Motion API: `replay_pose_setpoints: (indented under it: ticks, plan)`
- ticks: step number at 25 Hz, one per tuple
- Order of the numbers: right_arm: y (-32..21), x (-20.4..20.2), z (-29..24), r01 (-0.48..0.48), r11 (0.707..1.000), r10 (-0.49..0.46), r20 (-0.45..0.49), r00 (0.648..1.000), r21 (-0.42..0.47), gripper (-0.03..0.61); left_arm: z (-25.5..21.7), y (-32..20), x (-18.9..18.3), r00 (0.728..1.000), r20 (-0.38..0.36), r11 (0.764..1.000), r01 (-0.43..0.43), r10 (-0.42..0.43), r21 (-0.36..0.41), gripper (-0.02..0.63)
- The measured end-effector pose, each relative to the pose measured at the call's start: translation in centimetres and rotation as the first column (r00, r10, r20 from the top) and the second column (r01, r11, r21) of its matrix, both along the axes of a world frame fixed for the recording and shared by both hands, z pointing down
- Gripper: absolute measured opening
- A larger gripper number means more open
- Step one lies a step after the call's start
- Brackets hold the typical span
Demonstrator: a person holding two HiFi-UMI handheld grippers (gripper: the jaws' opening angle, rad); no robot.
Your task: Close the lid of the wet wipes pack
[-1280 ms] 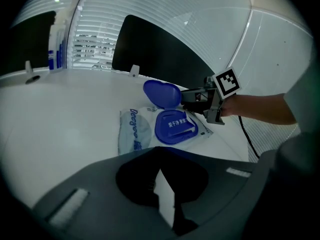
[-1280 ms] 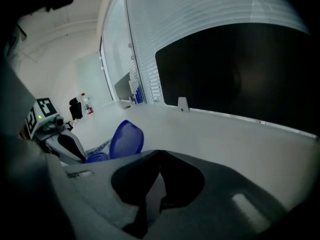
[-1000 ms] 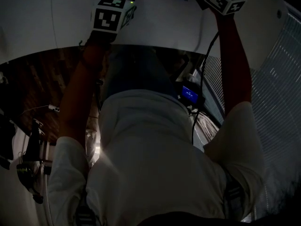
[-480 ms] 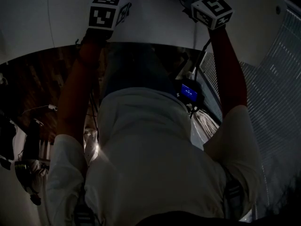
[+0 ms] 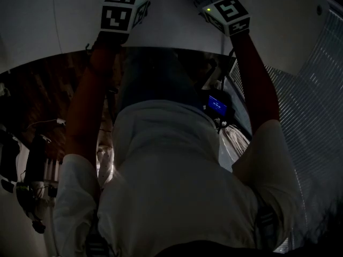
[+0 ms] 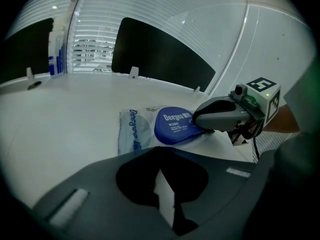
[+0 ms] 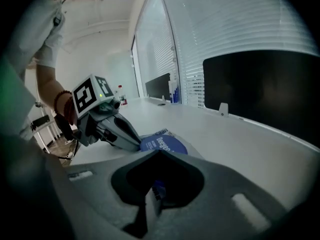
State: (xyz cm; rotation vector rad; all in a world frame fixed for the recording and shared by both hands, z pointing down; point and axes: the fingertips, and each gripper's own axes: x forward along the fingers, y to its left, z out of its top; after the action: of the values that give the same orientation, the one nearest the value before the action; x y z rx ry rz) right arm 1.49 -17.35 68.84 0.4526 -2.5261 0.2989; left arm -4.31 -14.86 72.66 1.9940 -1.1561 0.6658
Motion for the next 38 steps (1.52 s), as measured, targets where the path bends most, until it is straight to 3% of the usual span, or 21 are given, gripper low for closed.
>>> replay_pose_setpoints:
  ticks: [9, 16, 28, 32, 35, 38]
  plan:
    - [0.8, -0.8, 1.1, 0.051, 0.995, -0.04, -0.126, 0.991, 0.089, 0.0, -0.1, 0.0, 0.1, 1.0, 0.008, 1.0, -0.004, 0.004, 0.005, 0.003]
    - [0.7, -0.7, 1.6, 0.058, 0.991, -0.039, -0.165, 0.986, 0.118, 0.0, -0.2, -0.1, 0.2, 1.0, 0.019, 1.0, -0.015, 0.015, 0.012, 0.003]
    - [0.2, -0.4, 2.5, 0.054, 0.992, -0.025, -0.246, 0.969, 0.114, 0.0, 0.2, -0.1, 0.8, 0.998, 0.044, 0.999, -0.036, 0.035, 0.024, 0.003]
    - [0.0, -0.3, 2.9, 0.033, 0.994, -0.004, -0.277, 0.961, 0.102, 0.0, 0.5, -0.4, 0.7, 1.0, 0.015, 1.0, -0.025, 0.025, 0.004, 0.003]
    - [-0.2, -0.1, 2.4, 0.01, 0.995, 0.018, -0.275, 0.961, 0.101, 0.0, 0.7, -0.3, 0.7, 1.0, -0.022, 0.999, 0.012, -0.013, -0.034, 0.003]
    - [-0.6, 0.1, 0.4, -0.024, 0.993, 0.049, -0.216, 0.975, 0.114, 0.0, 0.0, -0.2, 0.7, 1.0, -0.01, 1.0, 0.018, -0.018, -0.025, 0.003]
